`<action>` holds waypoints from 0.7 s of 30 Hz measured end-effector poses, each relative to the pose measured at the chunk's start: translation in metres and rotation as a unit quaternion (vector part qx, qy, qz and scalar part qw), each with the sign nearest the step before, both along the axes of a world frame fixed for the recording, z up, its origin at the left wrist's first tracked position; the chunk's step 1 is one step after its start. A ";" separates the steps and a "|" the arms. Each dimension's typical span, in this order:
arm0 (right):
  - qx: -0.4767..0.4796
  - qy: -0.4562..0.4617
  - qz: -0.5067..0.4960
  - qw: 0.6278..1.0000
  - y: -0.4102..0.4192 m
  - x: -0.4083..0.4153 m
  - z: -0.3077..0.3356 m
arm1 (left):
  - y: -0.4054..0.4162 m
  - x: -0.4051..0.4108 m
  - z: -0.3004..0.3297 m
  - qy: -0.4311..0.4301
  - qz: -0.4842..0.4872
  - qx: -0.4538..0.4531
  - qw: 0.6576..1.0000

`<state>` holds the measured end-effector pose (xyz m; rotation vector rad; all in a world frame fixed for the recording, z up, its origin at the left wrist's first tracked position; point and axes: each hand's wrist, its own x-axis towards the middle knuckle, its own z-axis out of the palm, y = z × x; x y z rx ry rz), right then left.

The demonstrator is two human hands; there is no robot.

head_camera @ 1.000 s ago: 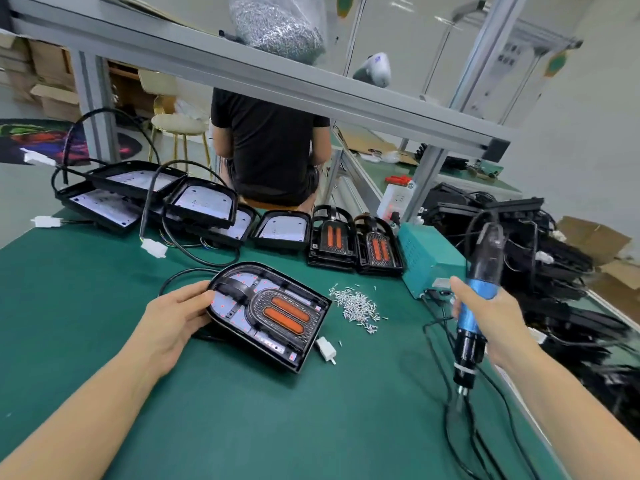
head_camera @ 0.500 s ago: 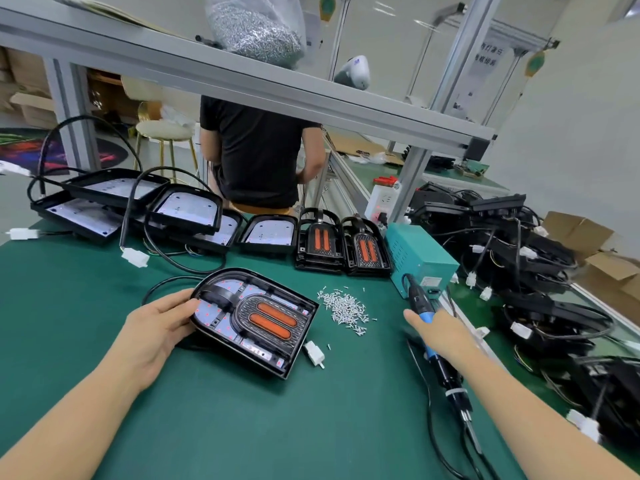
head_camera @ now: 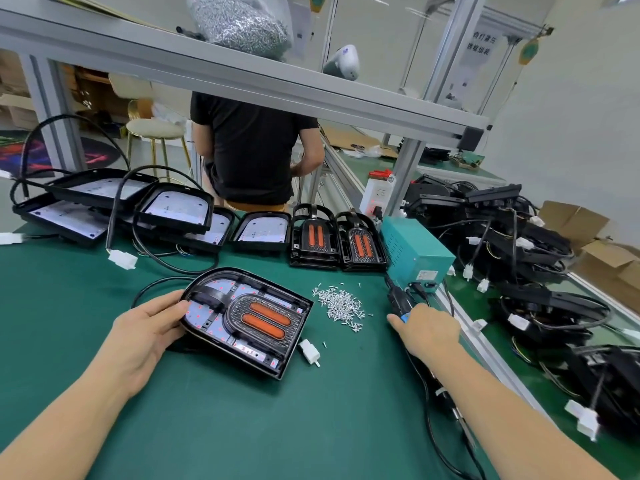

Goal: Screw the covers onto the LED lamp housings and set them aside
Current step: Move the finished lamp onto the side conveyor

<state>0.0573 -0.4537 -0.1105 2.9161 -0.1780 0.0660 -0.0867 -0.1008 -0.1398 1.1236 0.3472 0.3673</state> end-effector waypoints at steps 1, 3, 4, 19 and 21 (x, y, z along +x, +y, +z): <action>0.003 -0.002 -0.001 1.000 -0.001 0.000 0.000 | 0.000 0.000 0.000 -0.002 -0.001 0.000 1.000; 0.001 -0.003 0.000 1.000 -0.002 -0.001 -0.001 | 0.000 0.000 -0.001 -0.006 -0.004 0.000 1.000; 0.003 -0.003 0.000 1.000 -0.002 -0.001 -0.002 | 0.000 0.000 -0.001 -0.007 -0.004 -0.002 1.000; 0.045 -0.042 -0.007 0.998 -0.004 -0.009 -0.010 | -0.003 -0.004 0.000 -0.034 -0.002 0.000 0.999; 0.026 -0.099 0.028 0.994 0.008 -0.016 -0.001 | -0.003 -0.004 -0.001 -0.032 0.000 -0.003 0.999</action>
